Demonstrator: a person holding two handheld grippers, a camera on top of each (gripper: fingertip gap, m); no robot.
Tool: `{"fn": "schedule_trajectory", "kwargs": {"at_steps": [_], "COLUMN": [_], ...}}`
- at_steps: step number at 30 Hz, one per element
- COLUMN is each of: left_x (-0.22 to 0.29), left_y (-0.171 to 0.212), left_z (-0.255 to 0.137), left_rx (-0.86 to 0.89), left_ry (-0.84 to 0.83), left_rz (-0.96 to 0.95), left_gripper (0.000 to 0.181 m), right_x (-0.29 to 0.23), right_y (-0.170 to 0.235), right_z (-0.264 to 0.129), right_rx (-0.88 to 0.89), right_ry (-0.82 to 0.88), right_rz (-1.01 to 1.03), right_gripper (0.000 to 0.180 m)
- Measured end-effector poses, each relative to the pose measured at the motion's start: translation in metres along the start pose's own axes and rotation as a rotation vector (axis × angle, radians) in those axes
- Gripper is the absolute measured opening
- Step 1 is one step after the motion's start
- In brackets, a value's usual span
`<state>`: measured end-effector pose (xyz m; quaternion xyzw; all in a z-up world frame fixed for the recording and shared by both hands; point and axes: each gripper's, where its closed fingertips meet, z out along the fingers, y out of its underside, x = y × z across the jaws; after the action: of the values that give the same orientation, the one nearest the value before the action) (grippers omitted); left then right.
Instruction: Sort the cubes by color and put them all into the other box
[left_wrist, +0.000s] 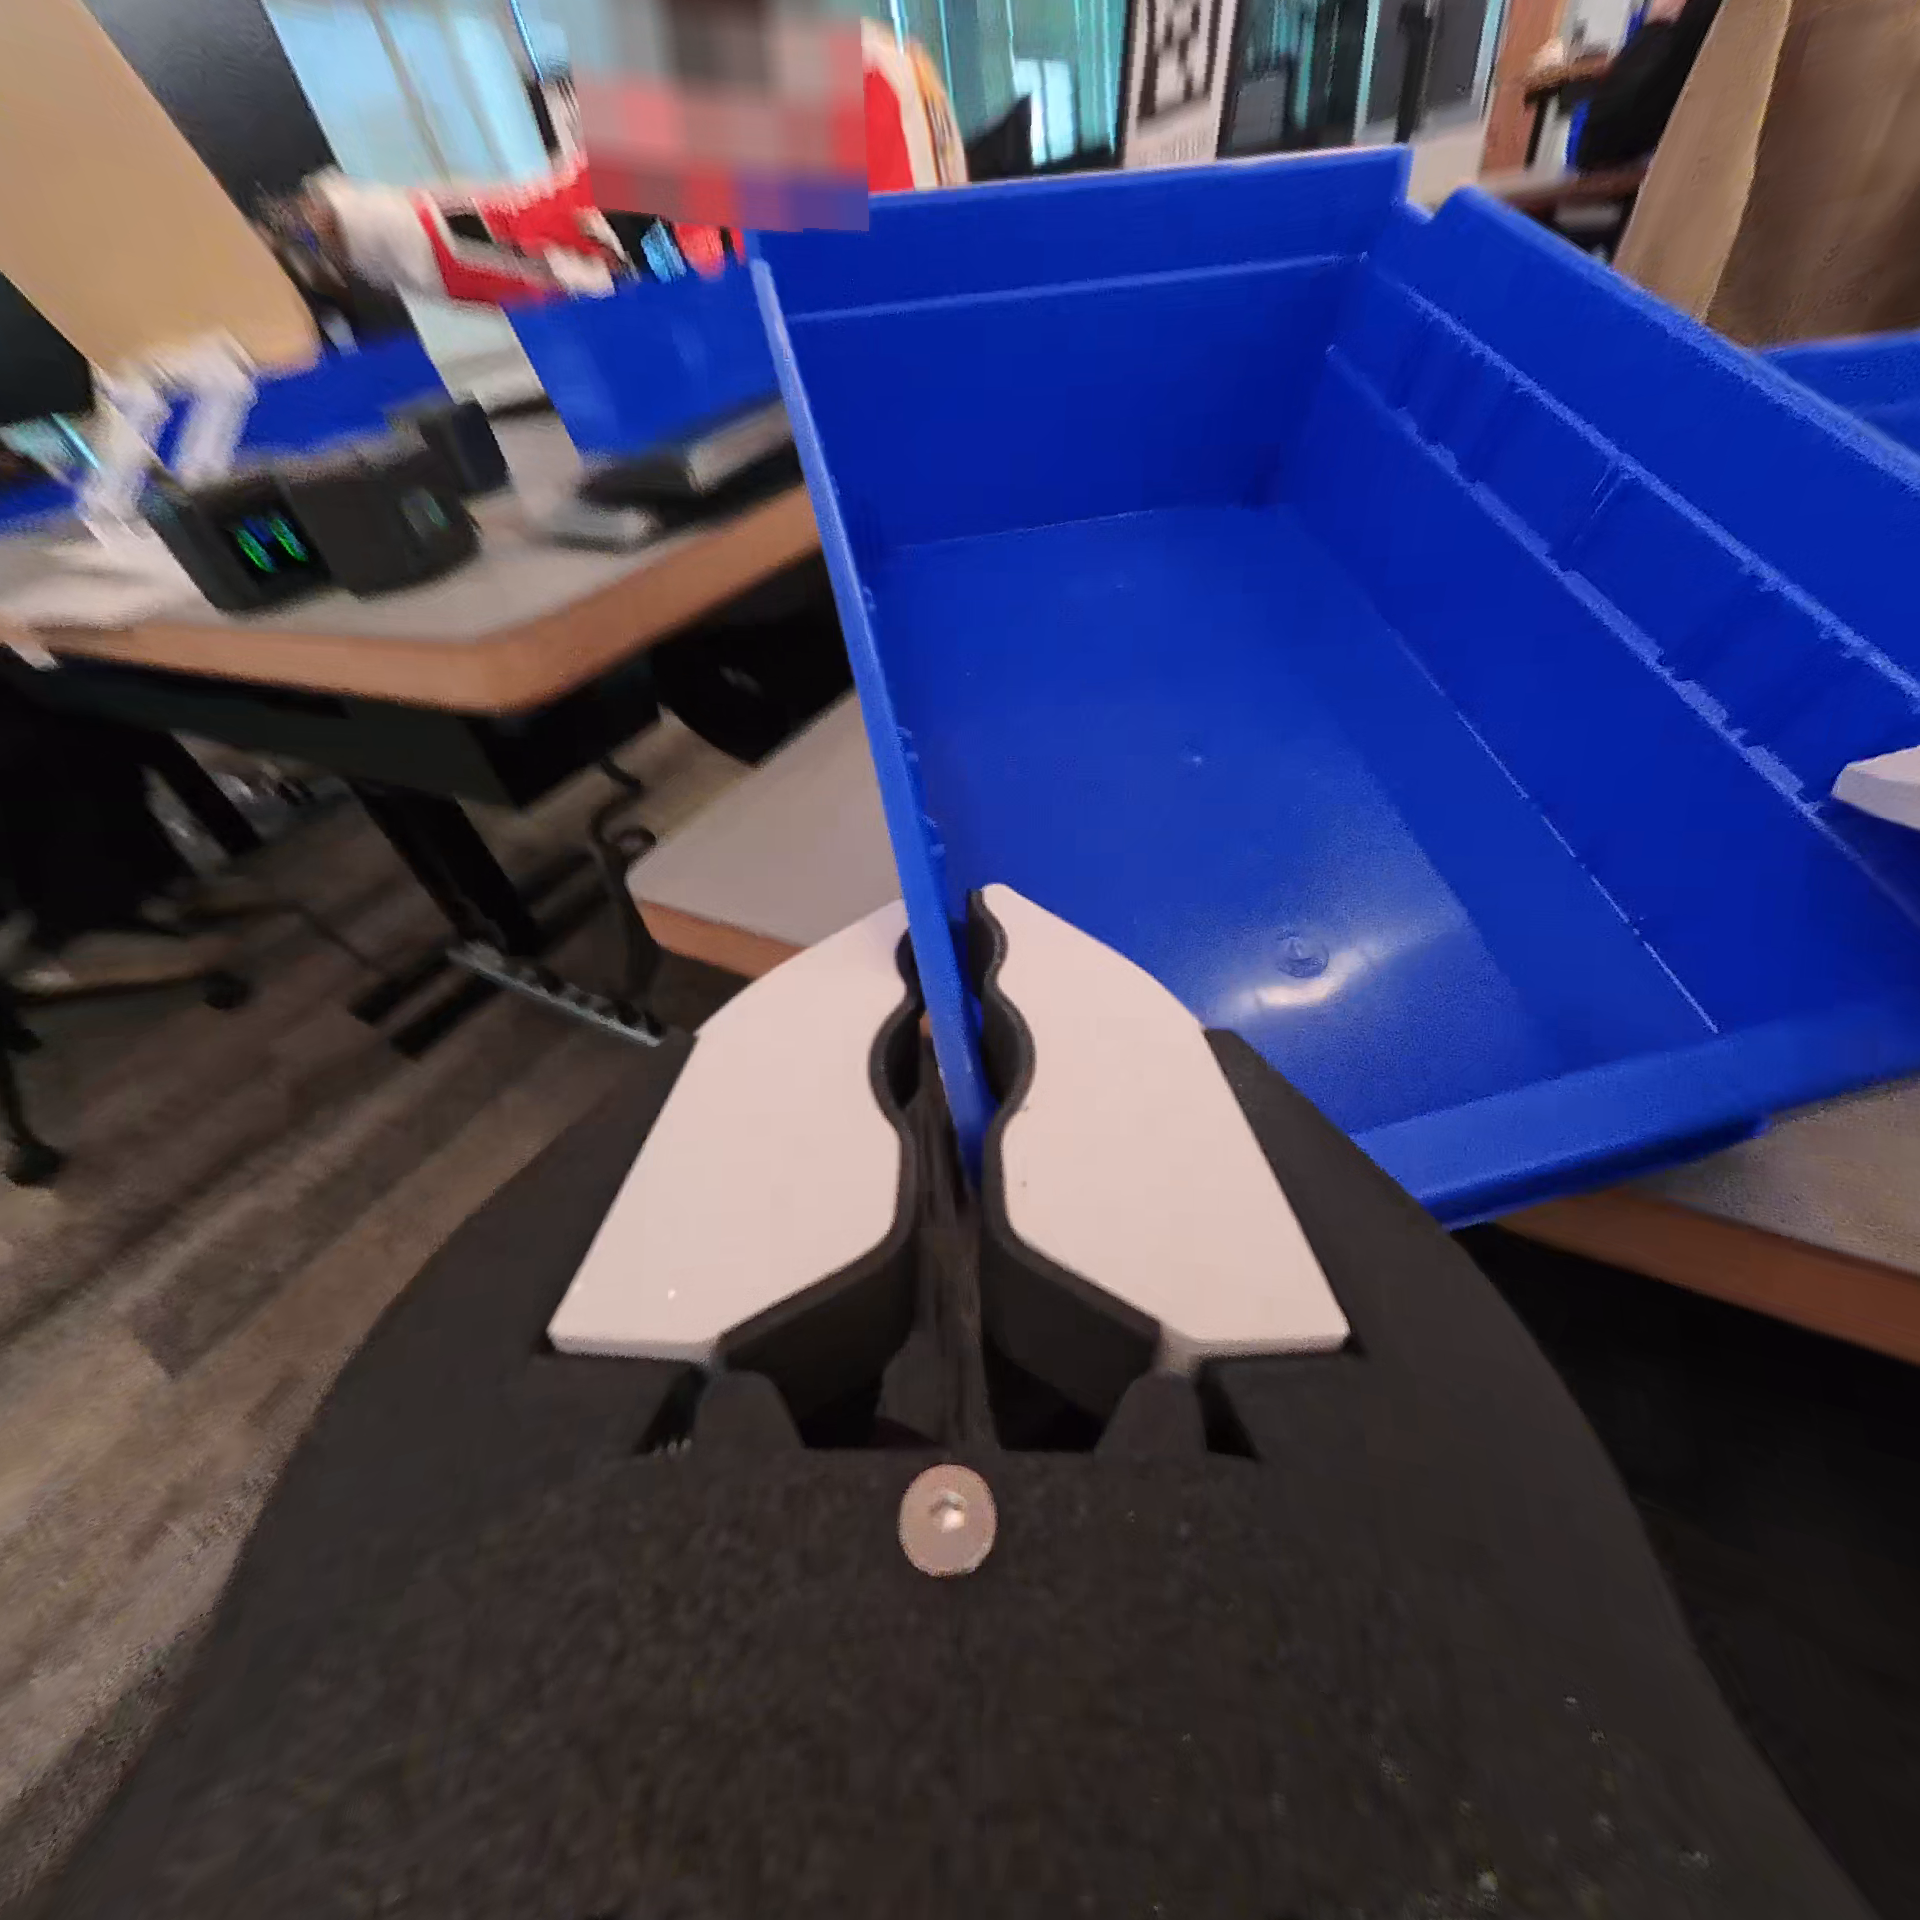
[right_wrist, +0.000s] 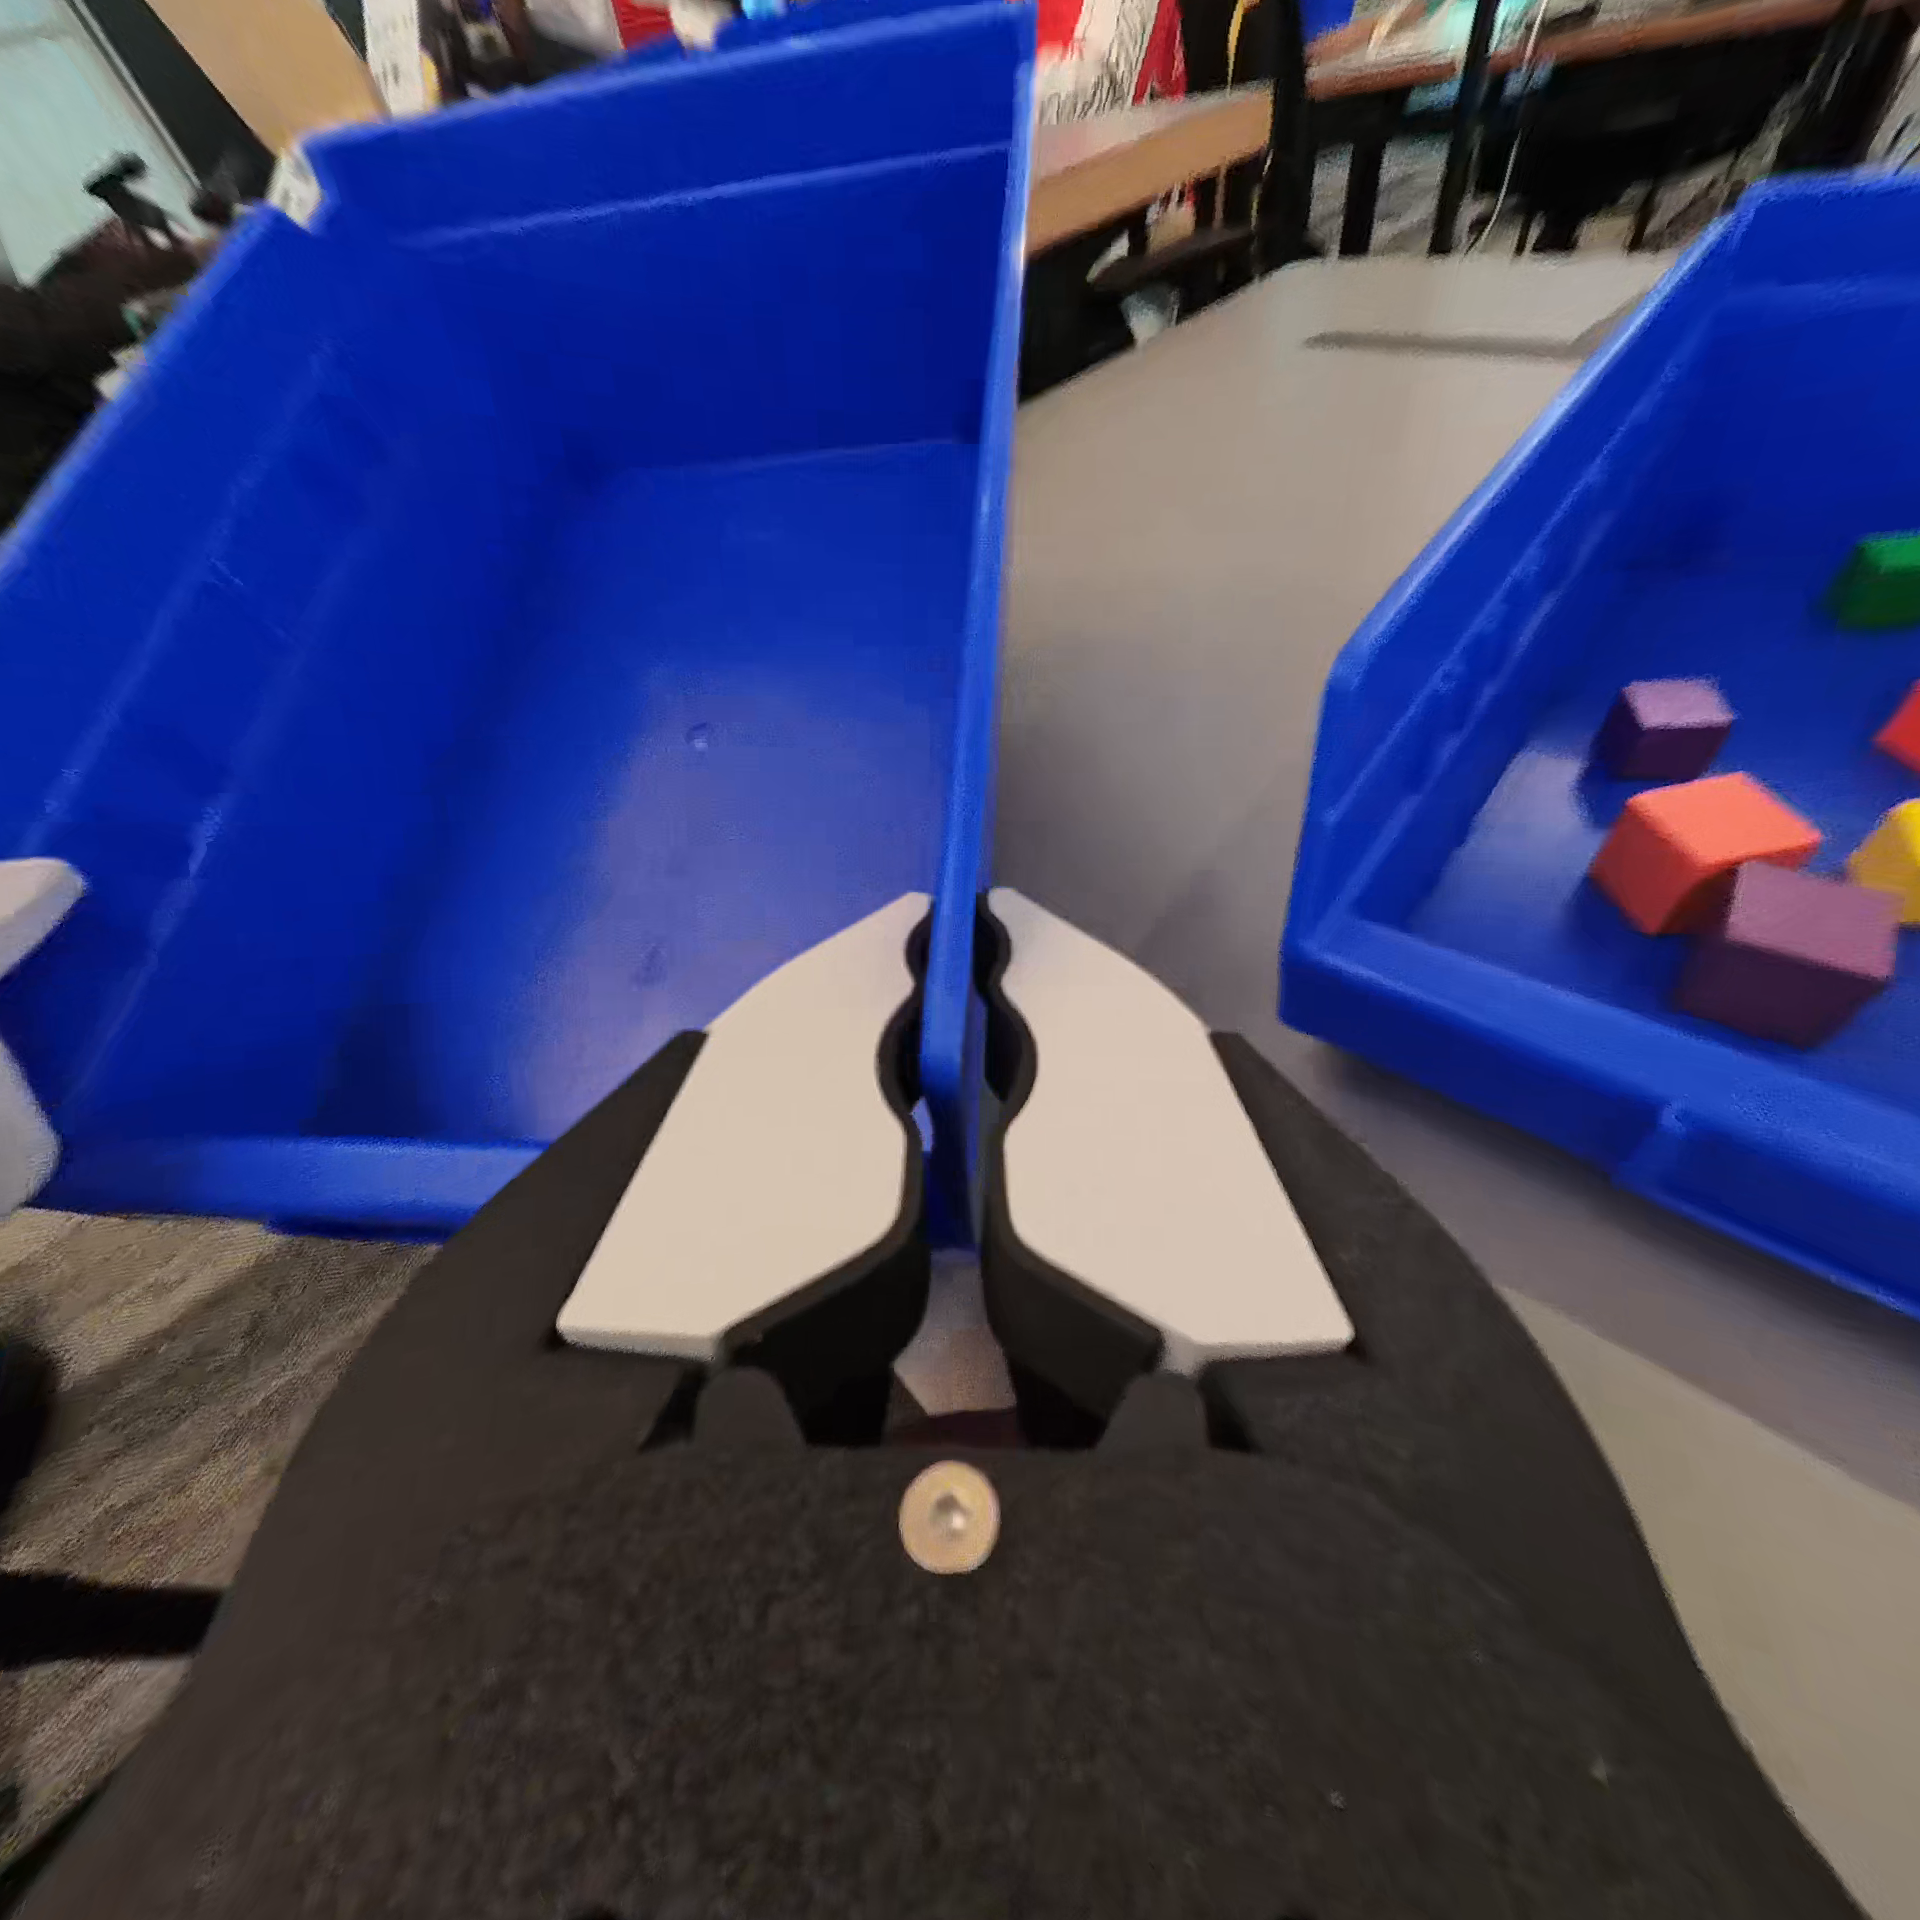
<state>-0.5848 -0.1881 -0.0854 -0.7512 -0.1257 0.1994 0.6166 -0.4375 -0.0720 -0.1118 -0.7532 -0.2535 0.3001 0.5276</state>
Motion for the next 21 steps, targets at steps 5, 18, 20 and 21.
{"fn": "schedule_trajectory", "kwargs": {"at_steps": [5,18,20,21], "left_x": [0.024,0.343,0.408,0.44], "left_y": [-0.077,-0.227,-0.228,-0.224], "left_z": [-0.025,-0.032,-0.04,-0.042], "left_rx": [0.169,0.296,0.268,0.247], "left_ry": [-0.022,0.52,0.618,0.661], "left_rz": [0.066,0.267,0.259,0.258], "left_gripper": [0.005,0.006,0.006,0.006], "right_x": [0.013,0.268,0.315,0.337], "right_y": [-0.051,-0.15,-0.14,-0.134], "right_z": [-0.038,-0.253,-0.294,-0.315], "right_rx": [0.176,0.328,0.301,0.284], "right_ry": [0.034,0.534,0.608,0.655], "right_rz": [0.009,0.109,0.151,0.16], "right_gripper": [0.005,0.004,0.004,0.004]}}
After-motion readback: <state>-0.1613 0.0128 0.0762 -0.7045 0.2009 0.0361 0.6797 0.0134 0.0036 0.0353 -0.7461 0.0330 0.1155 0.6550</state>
